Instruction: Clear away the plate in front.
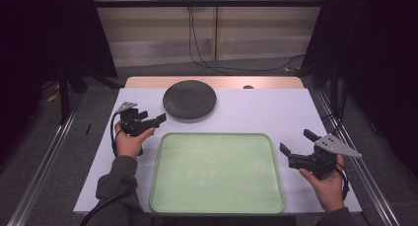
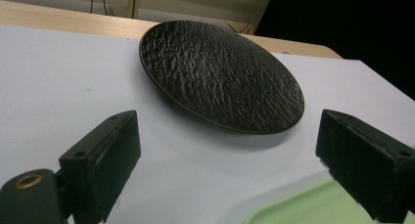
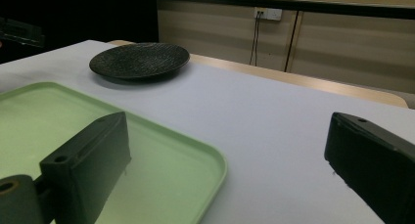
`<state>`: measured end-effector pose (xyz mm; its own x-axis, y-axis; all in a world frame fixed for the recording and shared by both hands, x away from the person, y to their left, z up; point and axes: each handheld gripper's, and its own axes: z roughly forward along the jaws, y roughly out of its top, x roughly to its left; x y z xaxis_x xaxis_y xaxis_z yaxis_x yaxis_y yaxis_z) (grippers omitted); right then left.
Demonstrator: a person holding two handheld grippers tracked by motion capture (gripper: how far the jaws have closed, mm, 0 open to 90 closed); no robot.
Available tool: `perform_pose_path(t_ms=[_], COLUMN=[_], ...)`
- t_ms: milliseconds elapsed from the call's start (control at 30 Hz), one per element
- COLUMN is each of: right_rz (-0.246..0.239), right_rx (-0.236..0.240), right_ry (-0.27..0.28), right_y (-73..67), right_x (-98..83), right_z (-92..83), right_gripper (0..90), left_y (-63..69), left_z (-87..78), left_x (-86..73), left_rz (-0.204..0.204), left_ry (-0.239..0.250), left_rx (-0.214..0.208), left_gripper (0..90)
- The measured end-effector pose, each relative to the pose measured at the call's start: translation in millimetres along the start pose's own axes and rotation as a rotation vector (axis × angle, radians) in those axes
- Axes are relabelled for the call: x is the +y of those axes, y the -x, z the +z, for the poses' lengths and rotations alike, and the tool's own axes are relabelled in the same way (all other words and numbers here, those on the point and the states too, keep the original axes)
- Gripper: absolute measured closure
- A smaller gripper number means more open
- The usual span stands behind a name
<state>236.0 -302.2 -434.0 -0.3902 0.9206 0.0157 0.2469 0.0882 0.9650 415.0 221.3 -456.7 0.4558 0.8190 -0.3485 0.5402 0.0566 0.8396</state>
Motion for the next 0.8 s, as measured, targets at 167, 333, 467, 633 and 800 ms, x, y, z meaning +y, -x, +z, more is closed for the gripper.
perform_pose_path(t_ms=[167, 333, 467, 633, 800], right_rz=[0.003, -0.003, 0.005, 0.005, 0.006], right_rx=[0.009, -0.001, -0.002, -0.002, 0.001], right_ry=[-0.007, -0.004, -0.008, -0.012, -0.014], right_y=[1.1, 1.3, 2.2, 3.4, 4.7], right_x=[-0.4, -0.8, -0.6, -0.8, -1.0], right_z=[0.1, 0.5, 0.0, 0.2, -0.4], right_gripper=[2.7, 2.8, 2.8, 2.8, 2.9], left_y=[-5.8, -12.5, -14.6, -19.1, -21.2], left_z=[9.0, 19.7, 25.4, 35.0, 46.5], left_x=[4.1, 11.0, 13.0, 14.1, 17.0], left_rz=[-0.023, -0.061, -0.081, -0.106, -0.098], left_ry=[-0.005, -0.016, -0.024, -0.032, -0.056], left_rx=[0.01, 0.025, 0.032, 0.05, 0.053], left_gripper=[10.5, 12.9, 13.3, 14.7, 16.2])
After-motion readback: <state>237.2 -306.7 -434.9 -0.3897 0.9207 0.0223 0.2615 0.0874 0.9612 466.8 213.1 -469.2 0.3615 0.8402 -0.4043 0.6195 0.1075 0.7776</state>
